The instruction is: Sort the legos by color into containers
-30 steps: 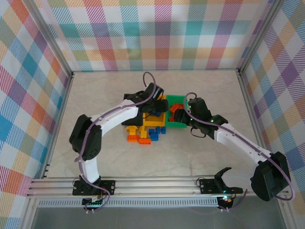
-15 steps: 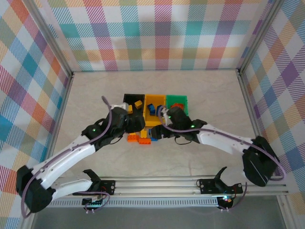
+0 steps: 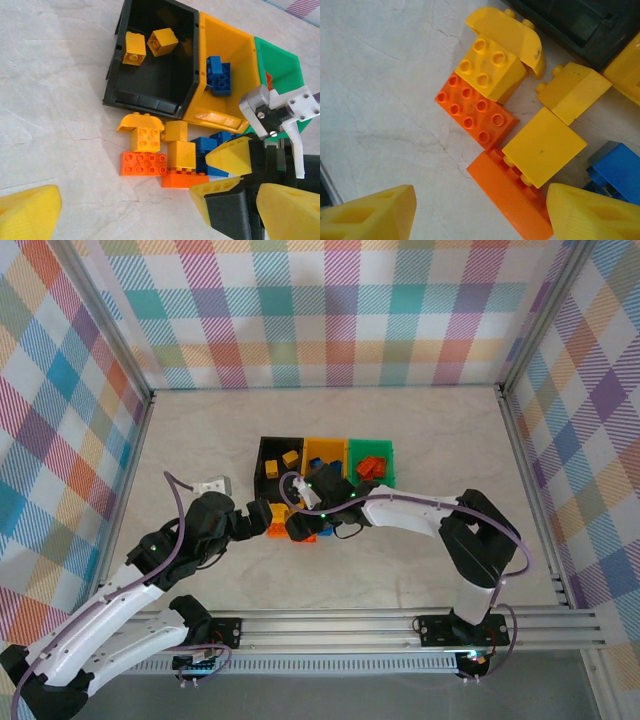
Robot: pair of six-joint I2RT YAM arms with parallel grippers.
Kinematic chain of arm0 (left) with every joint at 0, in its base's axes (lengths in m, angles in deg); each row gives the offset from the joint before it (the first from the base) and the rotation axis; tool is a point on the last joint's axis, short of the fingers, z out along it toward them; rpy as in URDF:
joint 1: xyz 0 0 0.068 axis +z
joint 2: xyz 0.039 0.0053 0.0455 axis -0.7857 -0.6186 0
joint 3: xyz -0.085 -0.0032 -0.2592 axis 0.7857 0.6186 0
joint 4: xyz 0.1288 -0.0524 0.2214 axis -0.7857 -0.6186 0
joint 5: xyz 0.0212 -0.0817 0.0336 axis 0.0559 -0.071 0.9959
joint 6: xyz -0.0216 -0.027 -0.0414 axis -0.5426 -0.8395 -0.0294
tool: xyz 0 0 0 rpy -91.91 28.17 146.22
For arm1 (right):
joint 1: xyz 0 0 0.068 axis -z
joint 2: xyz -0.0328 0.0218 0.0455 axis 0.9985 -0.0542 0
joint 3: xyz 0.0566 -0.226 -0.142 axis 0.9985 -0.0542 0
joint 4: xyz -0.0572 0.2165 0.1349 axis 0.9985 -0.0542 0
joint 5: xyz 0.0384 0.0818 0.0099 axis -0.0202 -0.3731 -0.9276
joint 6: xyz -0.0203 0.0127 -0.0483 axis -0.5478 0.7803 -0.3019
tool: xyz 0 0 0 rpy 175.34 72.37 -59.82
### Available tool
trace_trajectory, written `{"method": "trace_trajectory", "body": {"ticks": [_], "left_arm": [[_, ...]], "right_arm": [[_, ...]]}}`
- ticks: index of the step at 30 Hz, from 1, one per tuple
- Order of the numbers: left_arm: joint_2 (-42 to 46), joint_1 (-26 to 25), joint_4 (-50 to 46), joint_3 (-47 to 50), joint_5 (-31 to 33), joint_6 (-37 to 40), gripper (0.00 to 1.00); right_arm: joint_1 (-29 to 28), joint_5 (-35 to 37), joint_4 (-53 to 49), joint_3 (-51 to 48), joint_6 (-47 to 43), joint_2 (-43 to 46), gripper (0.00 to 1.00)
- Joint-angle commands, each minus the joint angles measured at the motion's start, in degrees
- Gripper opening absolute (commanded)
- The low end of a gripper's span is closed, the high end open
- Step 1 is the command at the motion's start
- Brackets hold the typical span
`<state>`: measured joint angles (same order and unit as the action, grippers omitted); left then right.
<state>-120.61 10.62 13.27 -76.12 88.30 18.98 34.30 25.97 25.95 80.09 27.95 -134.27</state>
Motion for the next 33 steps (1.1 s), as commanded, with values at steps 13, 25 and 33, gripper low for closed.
{"method": "trace_trajectory", "body": {"ticks": [13,25,33], "left_arm": [[2.64,-0.05,-4.10,-0.05,4.92,1.40,1.00],[3.40,0.30,-3.80,0.92,5.10,1.37,1.00],[4.10,0.48,-4.42,1.39,5.43,0.80,1.00]], "right_arm": [[-7.25,-0.10,-4.52,-0.96,-0.28,-1.60,0.60],[-10.51,13.54,-7.08,1.03,0.46,-0.99,0.76],[-12.24,12.41,-7.02,3.88,0.03,-8.19,0.63]]}}
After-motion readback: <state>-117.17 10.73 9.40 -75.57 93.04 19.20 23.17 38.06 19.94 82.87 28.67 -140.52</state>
